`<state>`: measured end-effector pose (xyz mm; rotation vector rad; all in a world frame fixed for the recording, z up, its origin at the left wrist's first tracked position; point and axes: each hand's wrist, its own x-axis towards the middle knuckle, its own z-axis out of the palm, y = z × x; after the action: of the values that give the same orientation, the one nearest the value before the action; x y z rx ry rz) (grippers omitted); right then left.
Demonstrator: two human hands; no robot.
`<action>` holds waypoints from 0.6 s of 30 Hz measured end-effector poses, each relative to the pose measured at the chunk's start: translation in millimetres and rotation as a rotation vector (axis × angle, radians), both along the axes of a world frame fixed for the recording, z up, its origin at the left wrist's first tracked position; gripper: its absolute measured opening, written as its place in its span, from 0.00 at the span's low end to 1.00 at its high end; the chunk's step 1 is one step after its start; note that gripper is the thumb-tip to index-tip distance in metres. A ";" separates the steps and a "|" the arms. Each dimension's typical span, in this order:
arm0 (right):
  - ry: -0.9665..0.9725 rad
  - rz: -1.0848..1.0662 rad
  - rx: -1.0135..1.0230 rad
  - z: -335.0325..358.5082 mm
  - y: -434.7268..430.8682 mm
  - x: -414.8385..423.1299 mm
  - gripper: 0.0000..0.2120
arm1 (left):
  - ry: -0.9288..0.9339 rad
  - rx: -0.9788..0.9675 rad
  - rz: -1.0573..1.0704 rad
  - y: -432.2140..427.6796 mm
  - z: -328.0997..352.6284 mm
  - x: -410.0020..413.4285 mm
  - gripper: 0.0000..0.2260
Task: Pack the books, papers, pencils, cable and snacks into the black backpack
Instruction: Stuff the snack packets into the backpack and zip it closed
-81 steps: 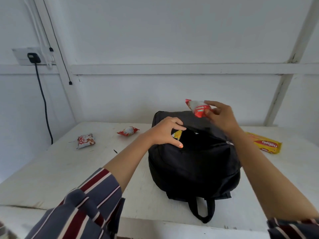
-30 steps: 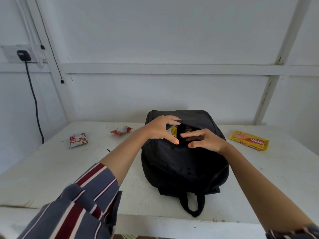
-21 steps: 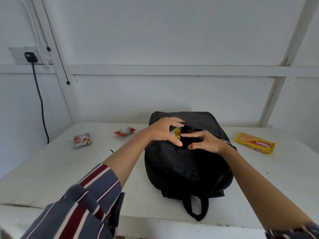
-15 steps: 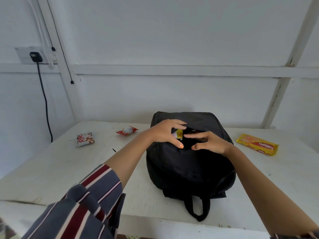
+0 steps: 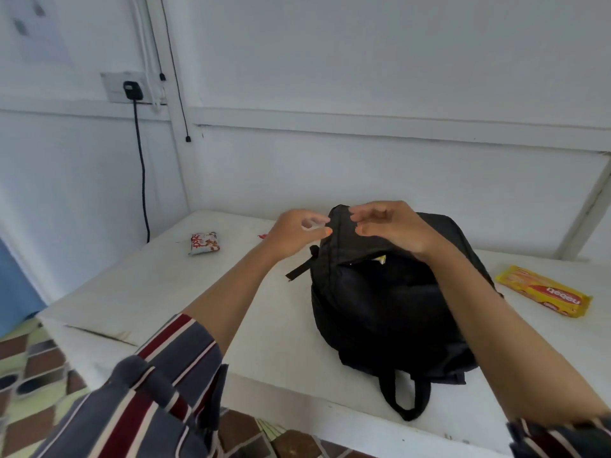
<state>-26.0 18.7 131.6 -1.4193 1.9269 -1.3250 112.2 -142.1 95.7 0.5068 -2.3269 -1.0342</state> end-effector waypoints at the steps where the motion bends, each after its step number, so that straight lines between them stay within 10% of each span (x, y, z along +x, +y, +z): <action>1: 0.002 -0.001 -0.007 0.2 -16.5 5.0 0.17 | -0.002 -0.004 0.065 -10.6 -1.9 8.9 0.14; 18: 0.114 -0.139 0.320 -98.4 -273.7 13.5 0.24 | -0.437 -0.034 0.413 -239.5 -65.9 91.0 0.27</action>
<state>-12.5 -255.0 33.2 -1.2433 2.2290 -0.9516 203.3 -381.7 29.8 1.2425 -2.4401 -0.7359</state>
